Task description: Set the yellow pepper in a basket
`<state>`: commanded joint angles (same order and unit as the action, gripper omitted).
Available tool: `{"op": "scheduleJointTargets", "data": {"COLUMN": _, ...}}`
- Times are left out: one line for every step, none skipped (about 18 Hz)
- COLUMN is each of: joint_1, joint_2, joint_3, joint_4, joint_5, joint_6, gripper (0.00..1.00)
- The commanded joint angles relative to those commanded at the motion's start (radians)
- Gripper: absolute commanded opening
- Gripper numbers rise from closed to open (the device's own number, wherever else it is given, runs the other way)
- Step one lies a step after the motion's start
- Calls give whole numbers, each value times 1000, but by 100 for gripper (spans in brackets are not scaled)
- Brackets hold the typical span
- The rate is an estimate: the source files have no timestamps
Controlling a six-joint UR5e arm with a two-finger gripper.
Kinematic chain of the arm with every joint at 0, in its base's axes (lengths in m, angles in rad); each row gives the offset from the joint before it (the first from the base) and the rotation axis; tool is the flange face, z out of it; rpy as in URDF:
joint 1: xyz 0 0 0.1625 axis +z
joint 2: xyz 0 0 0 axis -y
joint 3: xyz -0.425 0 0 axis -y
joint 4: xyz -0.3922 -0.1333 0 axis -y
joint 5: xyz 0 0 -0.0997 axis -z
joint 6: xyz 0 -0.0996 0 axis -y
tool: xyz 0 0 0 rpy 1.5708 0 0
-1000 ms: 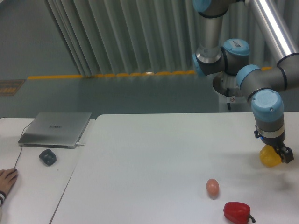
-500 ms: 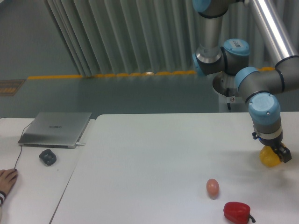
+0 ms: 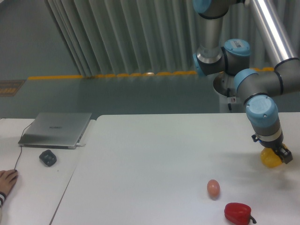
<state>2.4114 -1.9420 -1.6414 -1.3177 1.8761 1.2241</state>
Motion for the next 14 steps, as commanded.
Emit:
{"op": "scheduleJointTargets", "data": {"joint_1": 0, "joint_2": 0, "joint_3": 2, "joint_4": 0, "joint_5": 2, "joint_6": -2, "gripper": 64}}
{"op": "scheduleJointTargets", "data": {"joint_1": 2, "joint_2": 2, "joint_3": 2, "joint_4": -2, "joint_5": 2, "joint_6": 0, "gripper": 59}}
{"op": "scheduleJointTargets", "data": {"joint_1": 2, "joint_2": 2, "joint_3": 3, "joint_4": -2, "joint_5": 3, "joint_6": 1, "gripper": 55}}
{"op": "scheduleJointTargets", "data": {"joint_1": 2, "joint_2": 3, "joint_3": 3, "joint_4": -3, "joint_5": 3, "joint_6": 2, "gripper": 49}}
{"op": "scheduleJointTargets", "data": {"joint_1": 2, "joint_2": 5, "joint_3": 5, "joint_4": -5, "joint_5": 3, "joint_6": 3, "gripper": 43}}
{"op": "scheduleJointTargets", "data": {"joint_1": 2, "joint_2": 6, "joint_3": 11, "joint_4": -8, "joint_5": 3, "joint_6": 5, "gripper": 42}}
{"op": "scheduleJointTargets", "data": {"joint_1": 2, "joint_2": 8, "joint_3": 18, "joint_4": -12, "joint_5": 3, "joint_6": 8, "gripper": 40}}
{"op": "scheduleJointTargets", "data": {"joint_1": 2, "joint_2": 9, "joint_3": 26, "joint_4": -18, "joint_5": 3, "joint_6": 9, "gripper": 40}}
{"op": "scheduleJointTargets", "data": {"joint_1": 2, "joint_2": 11, "joint_3": 50, "joint_4": -43, "joint_5": 3, "joint_6": 11, "gripper": 40}}
{"op": "scheduleJointTargets", "data": {"joint_1": 0, "joint_2": 11, "joint_3": 83, "joint_4": -84, "joint_5": 2, "joint_6": 11, "gripper": 40}}
{"op": "scheduleJointTargets", "data": {"joint_1": 0, "joint_2": 9, "joint_3": 112, "joint_4": -125, "joint_5": 2, "joint_6": 11, "gripper": 40}}
{"op": "scheduleJointTargets", "data": {"joint_1": 0, "joint_2": 9, "joint_3": 136, "joint_4": -153, "joint_5": 0, "joint_6": 12, "gripper": 40}}
{"op": "scheduleJointTargets", "data": {"joint_1": 2, "joint_2": 11, "joint_3": 153, "joint_4": -166, "joint_5": -2, "joint_6": 18, "gripper": 40}}
{"op": "scheduleJointTargets", "data": {"joint_1": 2, "joint_2": 14, "joint_3": 167, "joint_4": -167, "joint_5": -5, "joint_6": 31, "gripper": 40}}
